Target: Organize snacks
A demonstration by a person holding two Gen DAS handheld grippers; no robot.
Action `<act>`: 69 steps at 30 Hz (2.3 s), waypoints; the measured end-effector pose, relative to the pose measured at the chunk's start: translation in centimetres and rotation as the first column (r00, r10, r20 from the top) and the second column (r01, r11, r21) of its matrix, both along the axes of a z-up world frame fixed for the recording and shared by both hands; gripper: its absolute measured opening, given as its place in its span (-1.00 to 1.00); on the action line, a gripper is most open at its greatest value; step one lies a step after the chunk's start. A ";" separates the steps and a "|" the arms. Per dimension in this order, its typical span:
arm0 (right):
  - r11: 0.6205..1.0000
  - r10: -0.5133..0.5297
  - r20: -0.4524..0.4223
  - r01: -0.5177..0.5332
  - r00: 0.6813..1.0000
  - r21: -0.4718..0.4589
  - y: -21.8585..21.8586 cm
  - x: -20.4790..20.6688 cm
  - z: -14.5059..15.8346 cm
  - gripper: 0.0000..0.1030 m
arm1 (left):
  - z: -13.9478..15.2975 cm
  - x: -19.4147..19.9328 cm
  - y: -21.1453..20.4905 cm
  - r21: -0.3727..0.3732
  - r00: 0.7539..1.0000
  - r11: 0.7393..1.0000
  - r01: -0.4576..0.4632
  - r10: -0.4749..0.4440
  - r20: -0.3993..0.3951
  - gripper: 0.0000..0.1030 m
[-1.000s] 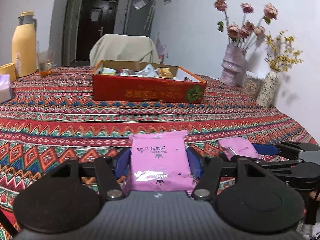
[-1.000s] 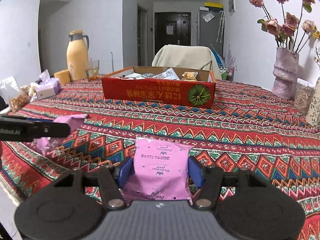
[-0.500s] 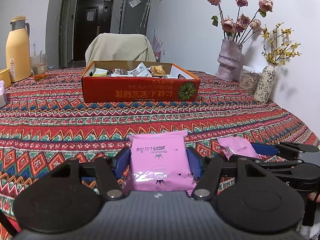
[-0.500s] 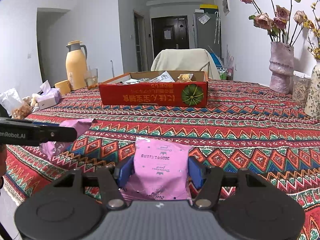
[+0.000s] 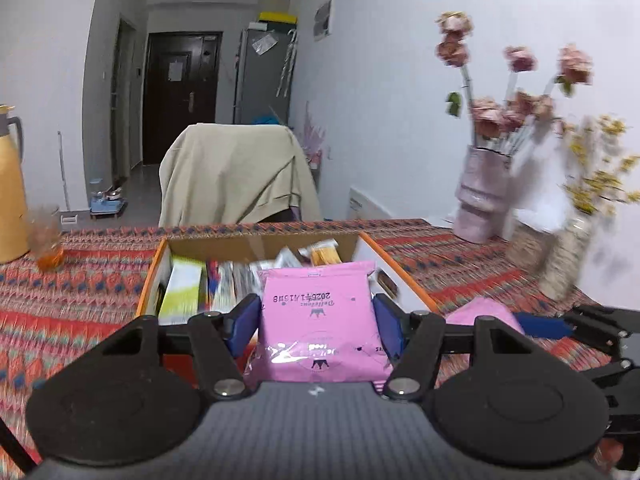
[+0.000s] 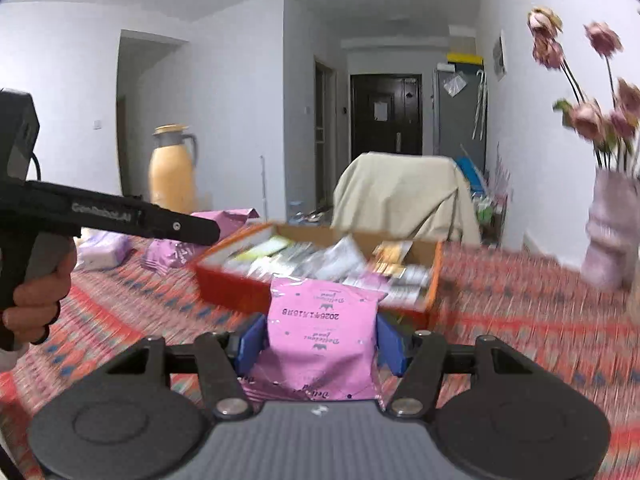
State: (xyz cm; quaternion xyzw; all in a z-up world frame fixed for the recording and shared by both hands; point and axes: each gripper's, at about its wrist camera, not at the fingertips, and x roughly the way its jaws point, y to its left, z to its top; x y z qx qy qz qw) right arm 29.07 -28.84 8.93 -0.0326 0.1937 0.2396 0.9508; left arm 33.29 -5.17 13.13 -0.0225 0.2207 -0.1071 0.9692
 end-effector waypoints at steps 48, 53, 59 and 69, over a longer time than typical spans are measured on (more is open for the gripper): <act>0.991 -0.074 -0.009 0.073 0.997 -0.116 0.4 1.1 8.3 0.74 | 2.9 -8.9 4.9 0.138 0.997 0.988 -0.076 0.072 0.036 0.92; 0.995 -0.078 0.046 0.081 0.996 -0.062 -0.7 -6.7 7.8 0.89 | 0.4 -16.8 6.1 0.110 0.988 0.986 -0.125 0.114 0.105 0.94; 0.994 -0.101 0.095 0.103 0.990 -0.022 -1.3 -15.3 5.4 1.00 | -3.4 -24.7 6.1 0.076 0.984 0.988 -0.134 0.124 0.126 0.97; 0.985 -0.171 0.062 0.169 0.983 0.036 0.0 -26.6 -2.1 1.00 | -8.0 -34.1 6.0 0.009 0.977 0.982 -0.187 0.185 0.103 0.99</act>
